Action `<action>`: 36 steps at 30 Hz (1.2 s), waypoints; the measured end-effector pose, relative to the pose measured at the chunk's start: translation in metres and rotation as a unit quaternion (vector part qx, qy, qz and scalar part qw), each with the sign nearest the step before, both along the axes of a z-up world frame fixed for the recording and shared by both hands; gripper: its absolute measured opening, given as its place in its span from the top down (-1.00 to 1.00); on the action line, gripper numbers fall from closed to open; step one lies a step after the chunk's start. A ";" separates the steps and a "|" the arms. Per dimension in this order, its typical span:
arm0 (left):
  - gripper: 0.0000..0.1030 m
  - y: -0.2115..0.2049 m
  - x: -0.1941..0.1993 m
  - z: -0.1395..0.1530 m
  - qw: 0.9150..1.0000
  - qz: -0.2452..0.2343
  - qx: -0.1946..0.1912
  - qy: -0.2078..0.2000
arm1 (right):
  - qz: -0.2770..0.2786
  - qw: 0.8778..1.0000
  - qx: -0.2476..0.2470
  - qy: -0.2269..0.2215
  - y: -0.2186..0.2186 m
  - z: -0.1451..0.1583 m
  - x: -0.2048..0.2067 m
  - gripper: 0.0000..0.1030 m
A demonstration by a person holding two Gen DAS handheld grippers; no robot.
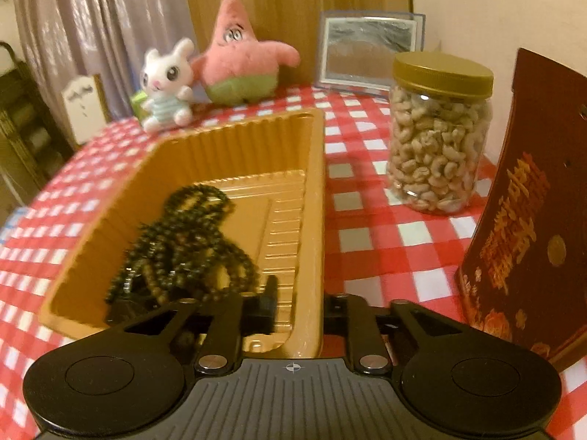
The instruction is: Organize jewelry
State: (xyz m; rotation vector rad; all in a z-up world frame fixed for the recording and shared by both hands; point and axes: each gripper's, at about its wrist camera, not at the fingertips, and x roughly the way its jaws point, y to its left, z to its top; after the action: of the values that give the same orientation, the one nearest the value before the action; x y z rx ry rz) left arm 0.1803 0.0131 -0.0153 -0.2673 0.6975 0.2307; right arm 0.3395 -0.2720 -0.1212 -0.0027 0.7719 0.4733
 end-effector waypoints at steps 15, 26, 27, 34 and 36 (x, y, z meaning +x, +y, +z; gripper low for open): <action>-0.70 -0.006 -0.054 0.003 0.999 0.033 0.037 -0.008 | 0.012 0.998 0.000 -0.063 0.000 0.045 -0.063 -0.24; -0.73 -0.003 -0.093 0.009 0.999 -0.016 0.045 -0.006 | 0.015 0.999 0.025 -0.025 0.017 0.087 -0.127 -0.24; -0.73 -0.003 -0.099 0.010 0.999 -0.020 0.044 -0.004 | 0.016 0.999 0.026 -0.020 0.021 0.090 -0.135 -0.24; -0.73 0.008 -0.146 0.017 0.999 -0.037 0.040 0.007 | 0.018 0.999 0.033 0.000 0.042 0.108 -0.198 -0.24; -0.73 0.010 -0.159 0.017 0.998 -0.046 0.038 0.011 | 0.014 0.999 0.033 0.001 0.047 0.112 -0.216 -0.24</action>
State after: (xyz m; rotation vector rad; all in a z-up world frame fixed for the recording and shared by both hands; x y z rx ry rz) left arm 0.0215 0.0227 0.0015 -0.1606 0.7195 0.1730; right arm 0.1231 -0.2254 -0.0088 0.0482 0.7581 0.5250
